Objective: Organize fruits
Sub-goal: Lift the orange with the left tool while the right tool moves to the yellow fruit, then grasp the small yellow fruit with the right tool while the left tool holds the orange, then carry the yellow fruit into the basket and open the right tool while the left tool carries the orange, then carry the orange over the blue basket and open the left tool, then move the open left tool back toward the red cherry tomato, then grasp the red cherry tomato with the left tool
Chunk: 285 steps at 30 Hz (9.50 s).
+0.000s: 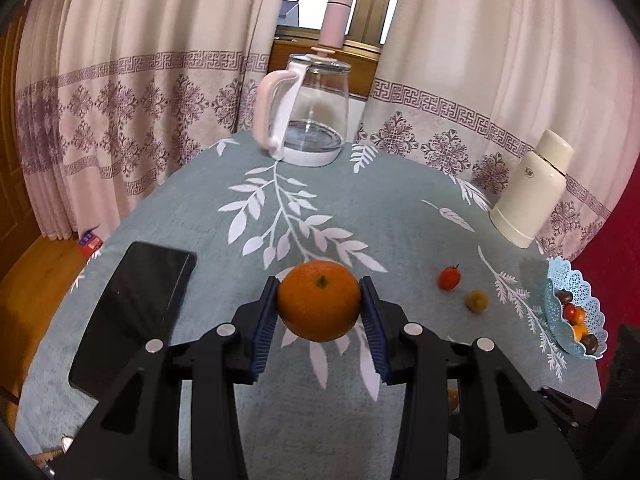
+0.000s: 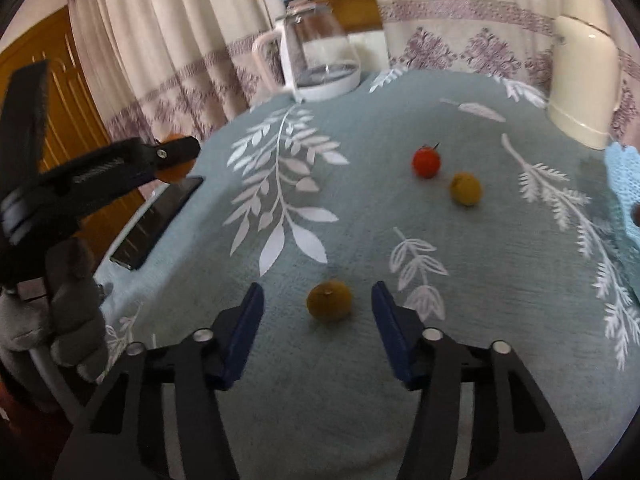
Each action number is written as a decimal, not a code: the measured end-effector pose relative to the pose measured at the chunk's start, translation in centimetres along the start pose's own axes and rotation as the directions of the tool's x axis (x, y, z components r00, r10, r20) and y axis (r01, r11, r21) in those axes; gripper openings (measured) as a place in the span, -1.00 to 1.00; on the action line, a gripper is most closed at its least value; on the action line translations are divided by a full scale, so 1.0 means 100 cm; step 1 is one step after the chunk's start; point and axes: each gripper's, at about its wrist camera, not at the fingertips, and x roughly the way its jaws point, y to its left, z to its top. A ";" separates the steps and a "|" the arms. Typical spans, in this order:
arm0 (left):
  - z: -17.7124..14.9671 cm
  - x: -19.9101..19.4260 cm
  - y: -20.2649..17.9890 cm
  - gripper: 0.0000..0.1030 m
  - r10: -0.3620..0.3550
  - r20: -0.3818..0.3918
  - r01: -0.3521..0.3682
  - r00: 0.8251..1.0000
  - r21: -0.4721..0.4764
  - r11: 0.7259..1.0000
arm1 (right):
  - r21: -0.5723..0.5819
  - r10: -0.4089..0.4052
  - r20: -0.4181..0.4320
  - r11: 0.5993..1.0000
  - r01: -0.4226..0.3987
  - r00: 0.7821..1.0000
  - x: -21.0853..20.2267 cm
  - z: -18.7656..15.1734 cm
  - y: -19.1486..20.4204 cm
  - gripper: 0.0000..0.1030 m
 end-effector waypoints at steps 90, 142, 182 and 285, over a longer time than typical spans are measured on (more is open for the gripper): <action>-0.013 0.003 -0.047 -0.19 -0.068 -0.028 0.070 0.997 0.074 0.995 | 0.292 -0.294 0.176 0.927 0.235 0.940 -0.104 -0.011 -0.122 -0.45; -0.028 0.050 -0.292 -0.19 -0.384 -0.179 0.424 0.906 0.358 0.832 | 0.647 -0.686 0.264 0.647 0.403 0.678 -0.165 -0.049 -0.225 0.22; -0.037 0.064 -0.299 0.93 -0.329 -0.150 0.362 0.932 0.387 0.848 | 0.660 -0.678 0.315 0.659 0.360 0.664 -0.169 -0.053 -0.222 0.71; 0.011 0.142 -0.124 -0.47 -0.113 -0.090 0.119 0.989 0.060 0.991 | 0.081 -0.357 0.309 0.933 0.350 0.881 -0.095 0.019 -0.112 0.75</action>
